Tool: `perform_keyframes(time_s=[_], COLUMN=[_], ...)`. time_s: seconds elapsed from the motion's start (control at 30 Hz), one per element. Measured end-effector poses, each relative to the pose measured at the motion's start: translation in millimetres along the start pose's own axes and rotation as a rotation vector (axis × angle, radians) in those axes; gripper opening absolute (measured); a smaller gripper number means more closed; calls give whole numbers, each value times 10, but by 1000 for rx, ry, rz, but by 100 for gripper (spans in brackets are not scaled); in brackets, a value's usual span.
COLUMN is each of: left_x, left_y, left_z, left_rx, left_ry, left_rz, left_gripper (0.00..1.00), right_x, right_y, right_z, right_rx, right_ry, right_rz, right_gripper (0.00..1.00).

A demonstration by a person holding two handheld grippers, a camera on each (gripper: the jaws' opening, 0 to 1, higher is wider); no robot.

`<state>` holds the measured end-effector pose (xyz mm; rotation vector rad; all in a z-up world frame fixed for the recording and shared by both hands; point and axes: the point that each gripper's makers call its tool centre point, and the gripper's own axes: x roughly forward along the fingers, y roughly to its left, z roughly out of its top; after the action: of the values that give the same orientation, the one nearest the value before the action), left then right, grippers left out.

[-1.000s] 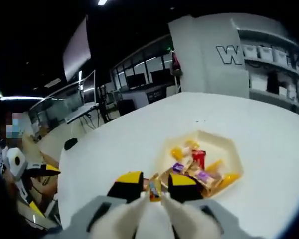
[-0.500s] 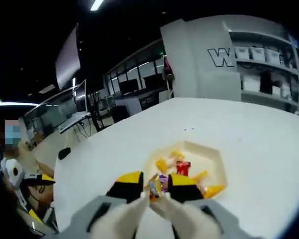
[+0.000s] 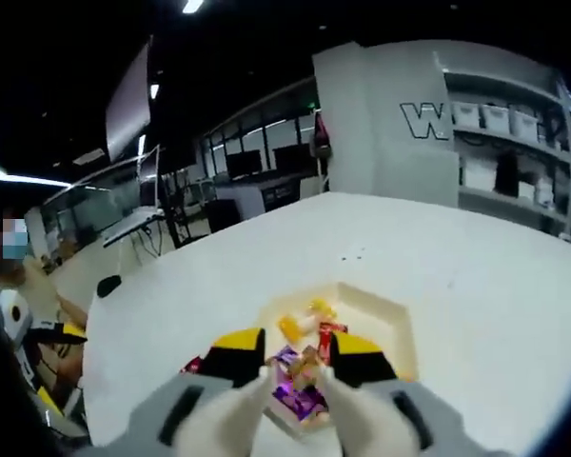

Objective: Place the target food into the container with the food tongs after gripping and lifting it, then release it inside without dropping or visibly crushing the food.

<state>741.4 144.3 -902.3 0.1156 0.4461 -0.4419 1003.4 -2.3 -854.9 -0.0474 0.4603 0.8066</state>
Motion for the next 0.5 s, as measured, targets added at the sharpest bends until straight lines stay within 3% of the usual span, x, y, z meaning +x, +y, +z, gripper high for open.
perform_keyframes(time_s=[0.5], left_x=[-35], left_y=[-14], left_z=[-3], left_rx=[0], left_ry=[-5], left_rz=[-2], left_gripper=[88], right_x=[-103], right_y=[228], right_z=[-32], right_rx=[-3], right_ry=[1], right_rz=[23], right_gripper=[21])
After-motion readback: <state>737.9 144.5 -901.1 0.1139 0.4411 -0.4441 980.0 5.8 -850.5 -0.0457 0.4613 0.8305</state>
